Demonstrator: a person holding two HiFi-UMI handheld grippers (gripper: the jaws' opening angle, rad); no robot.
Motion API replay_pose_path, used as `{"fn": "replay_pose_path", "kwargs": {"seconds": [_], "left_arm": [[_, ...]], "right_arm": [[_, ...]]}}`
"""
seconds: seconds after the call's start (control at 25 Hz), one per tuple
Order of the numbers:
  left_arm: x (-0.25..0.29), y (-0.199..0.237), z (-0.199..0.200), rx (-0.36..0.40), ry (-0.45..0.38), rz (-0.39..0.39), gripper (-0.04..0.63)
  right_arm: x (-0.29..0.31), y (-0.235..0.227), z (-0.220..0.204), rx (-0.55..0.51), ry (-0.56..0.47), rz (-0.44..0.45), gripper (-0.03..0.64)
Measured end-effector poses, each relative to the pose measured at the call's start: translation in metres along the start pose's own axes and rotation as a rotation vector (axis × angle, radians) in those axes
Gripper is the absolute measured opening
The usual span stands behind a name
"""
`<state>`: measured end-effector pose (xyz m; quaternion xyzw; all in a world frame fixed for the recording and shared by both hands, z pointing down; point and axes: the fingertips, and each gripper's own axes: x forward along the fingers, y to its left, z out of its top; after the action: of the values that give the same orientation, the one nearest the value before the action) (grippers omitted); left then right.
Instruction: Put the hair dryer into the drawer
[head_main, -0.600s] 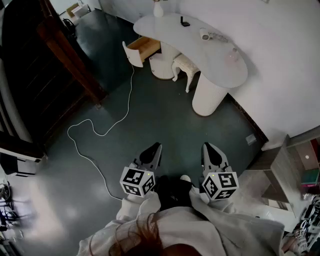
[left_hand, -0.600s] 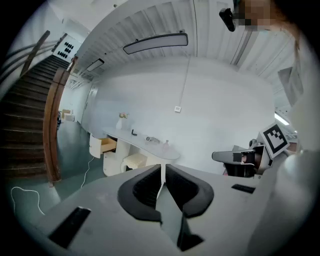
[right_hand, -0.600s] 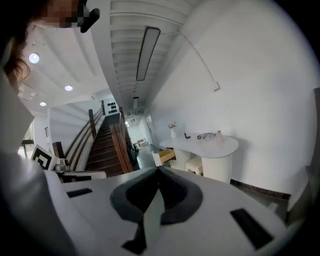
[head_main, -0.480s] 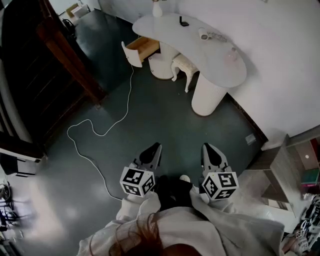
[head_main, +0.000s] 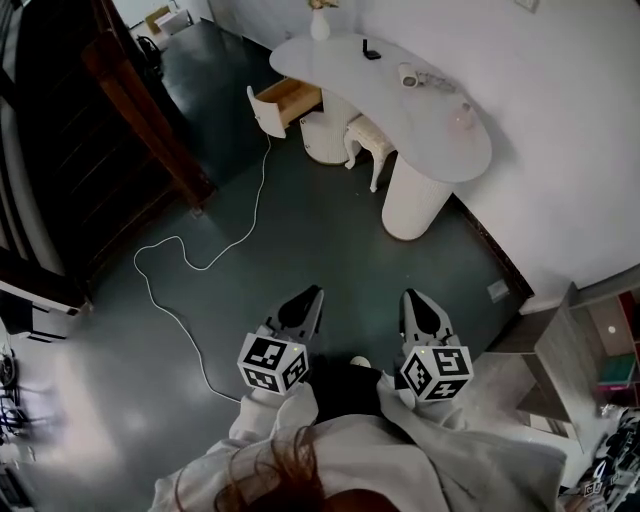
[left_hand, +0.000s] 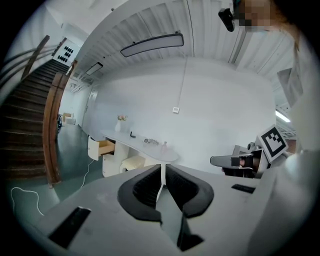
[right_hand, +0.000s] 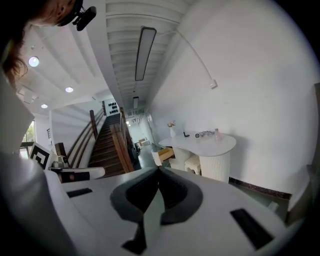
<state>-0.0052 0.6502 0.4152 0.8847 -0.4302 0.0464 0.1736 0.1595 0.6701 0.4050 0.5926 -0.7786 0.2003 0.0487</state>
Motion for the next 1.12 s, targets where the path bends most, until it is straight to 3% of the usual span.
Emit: {"fn": "replay_pose_path", "kwargs": {"seconds": [0.64,1.12], "left_arm": [[0.008,-0.028,-0.022,-0.033,0.006,0.051,0.035],[0.073,0.013,0.005,-0.020,-0.014,0.028,0.035]], "right_arm": [[0.000,-0.029,-0.020,0.023,0.046,0.068,0.049],[0.063,-0.054,0.006,0.027,0.031,0.041,0.049]]}}
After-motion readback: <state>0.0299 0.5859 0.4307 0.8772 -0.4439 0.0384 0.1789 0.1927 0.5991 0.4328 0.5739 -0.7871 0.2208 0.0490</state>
